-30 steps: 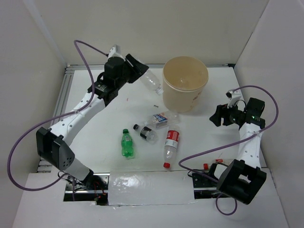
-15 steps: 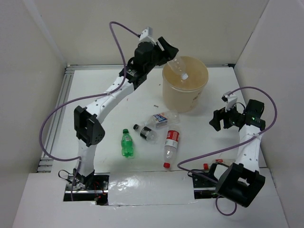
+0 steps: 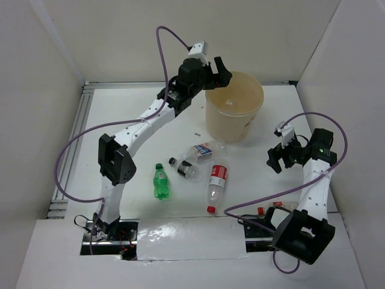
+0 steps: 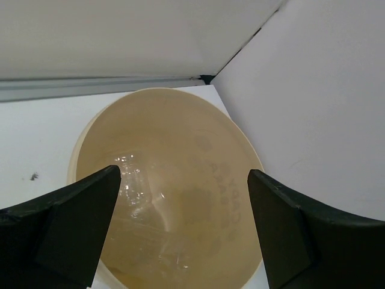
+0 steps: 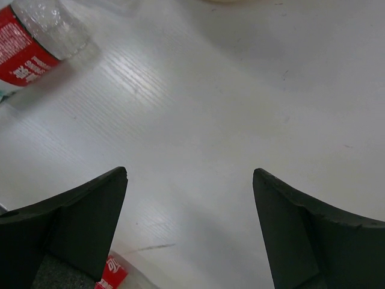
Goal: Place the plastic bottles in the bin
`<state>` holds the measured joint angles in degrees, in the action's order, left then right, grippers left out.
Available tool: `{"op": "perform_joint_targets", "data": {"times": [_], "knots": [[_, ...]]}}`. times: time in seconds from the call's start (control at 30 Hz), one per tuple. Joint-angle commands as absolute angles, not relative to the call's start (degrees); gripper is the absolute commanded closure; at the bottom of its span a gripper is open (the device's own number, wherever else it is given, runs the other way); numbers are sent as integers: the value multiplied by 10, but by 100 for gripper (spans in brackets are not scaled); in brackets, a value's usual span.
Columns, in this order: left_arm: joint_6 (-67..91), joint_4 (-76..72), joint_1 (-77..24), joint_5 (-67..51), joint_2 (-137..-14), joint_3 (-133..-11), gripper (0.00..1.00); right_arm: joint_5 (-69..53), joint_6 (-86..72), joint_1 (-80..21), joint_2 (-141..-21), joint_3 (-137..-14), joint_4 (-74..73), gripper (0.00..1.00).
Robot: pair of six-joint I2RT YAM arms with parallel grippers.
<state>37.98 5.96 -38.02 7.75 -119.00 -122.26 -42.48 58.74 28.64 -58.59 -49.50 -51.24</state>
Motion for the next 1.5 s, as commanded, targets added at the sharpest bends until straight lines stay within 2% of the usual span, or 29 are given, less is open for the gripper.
{"op": "perform_joint_targets", "data": {"times": [0.0,0.17,0.3,0.4,0.5,0.6,0.67,0.8,1.0,1.03,1.1,1.23,1.27,1.4,1.47], "knots": [[300,26,-394,73,-1104,-1224,0,-399,656,283,-570,-533,-565,8],[238,19,-405,30,-917,-1035,0,-357,793,283,-570,-559,-643,8],[212,13,-417,-35,-775,-790,0,-282,826,283,-591,-571,-674,8],[206,25,-446,-88,-706,-676,0,-246,754,283,-619,-578,-644,9],[206,25,-490,-125,-683,-602,0,-246,685,295,-644,-596,-636,11],[181,2,-553,-126,-683,-555,0,-257,622,295,-658,-601,-642,17],[156,-17,-604,-111,-699,-538,2,-271,599,301,-664,-601,-648,18],[123,-92,-639,-81,-779,-516,15,-329,568,323,-691,-629,-697,21],[110,-187,-639,-93,-902,-575,27,-359,558,344,-695,-674,-731,24],[110,-193,-639,-93,-920,-584,34,-359,558,344,-690,-674,-731,24],[110,-199,-639,-93,-973,-616,36,-359,553,344,-682,-674,-731,25],[122,-215,-644,-152,-1033,-653,42,-346,553,344,-664,-674,-736,25],[122,-215,-652,-160,-1039,-660,48,-346,553,344,-664,-674,-737,25],[112,-229,-672,-207,-1066,-671,48,-335,559,344,-658,-669,-737,25],[106,-229,-679,-234,-1079,-671,44,-335,559,344,-664,-674,-737,25]]}}
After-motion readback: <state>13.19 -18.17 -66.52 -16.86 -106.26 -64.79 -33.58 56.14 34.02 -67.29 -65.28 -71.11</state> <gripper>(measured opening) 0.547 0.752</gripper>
